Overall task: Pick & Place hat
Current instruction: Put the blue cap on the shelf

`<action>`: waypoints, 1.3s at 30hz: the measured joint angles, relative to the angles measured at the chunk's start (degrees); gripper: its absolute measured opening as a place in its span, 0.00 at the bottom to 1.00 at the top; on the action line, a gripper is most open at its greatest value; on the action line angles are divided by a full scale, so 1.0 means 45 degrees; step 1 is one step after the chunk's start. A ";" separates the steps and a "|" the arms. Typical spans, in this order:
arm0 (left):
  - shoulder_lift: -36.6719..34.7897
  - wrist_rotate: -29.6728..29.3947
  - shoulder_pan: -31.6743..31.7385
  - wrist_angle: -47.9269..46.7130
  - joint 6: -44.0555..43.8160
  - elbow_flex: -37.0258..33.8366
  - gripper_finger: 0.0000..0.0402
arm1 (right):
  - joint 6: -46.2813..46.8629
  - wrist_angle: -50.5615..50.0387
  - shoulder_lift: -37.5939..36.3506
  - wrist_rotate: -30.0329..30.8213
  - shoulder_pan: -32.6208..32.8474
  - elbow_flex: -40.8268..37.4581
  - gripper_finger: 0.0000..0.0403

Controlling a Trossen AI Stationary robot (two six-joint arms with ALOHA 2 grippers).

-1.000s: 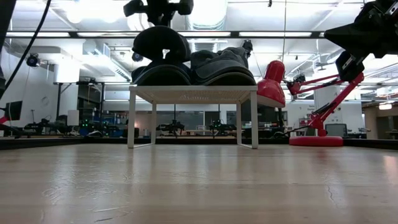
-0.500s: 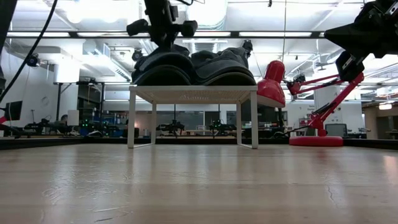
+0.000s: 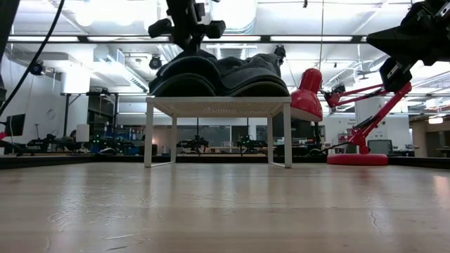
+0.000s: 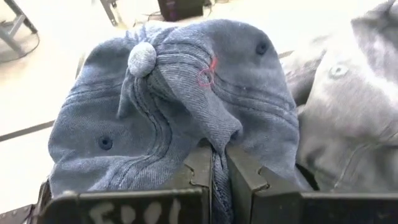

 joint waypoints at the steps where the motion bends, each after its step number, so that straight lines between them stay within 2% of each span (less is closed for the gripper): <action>1: 0.0000 -0.0004 0.0004 0.0176 0.0180 0.0000 0.06 | -0.0004 0.0000 0.0000 0.0000 0.0005 0.0000 0.02; 11: 0.0000 -0.0007 0.0028 0.0387 0.1182 -0.0005 0.07 | -0.0001 0.0000 0.0000 0.0000 0.0000 0.0000 0.02; 20: 0.0000 -0.0010 0.0030 0.0382 0.1212 -0.0005 0.10 | 0.0005 0.0000 0.0000 0.0000 0.0000 -0.0004 0.02; 39: 0.0000 -0.0010 0.0112 0.0378 0.1822 0.0063 0.35 | 0.0006 0.0009 0.0000 0.0000 0.0000 0.0000 0.02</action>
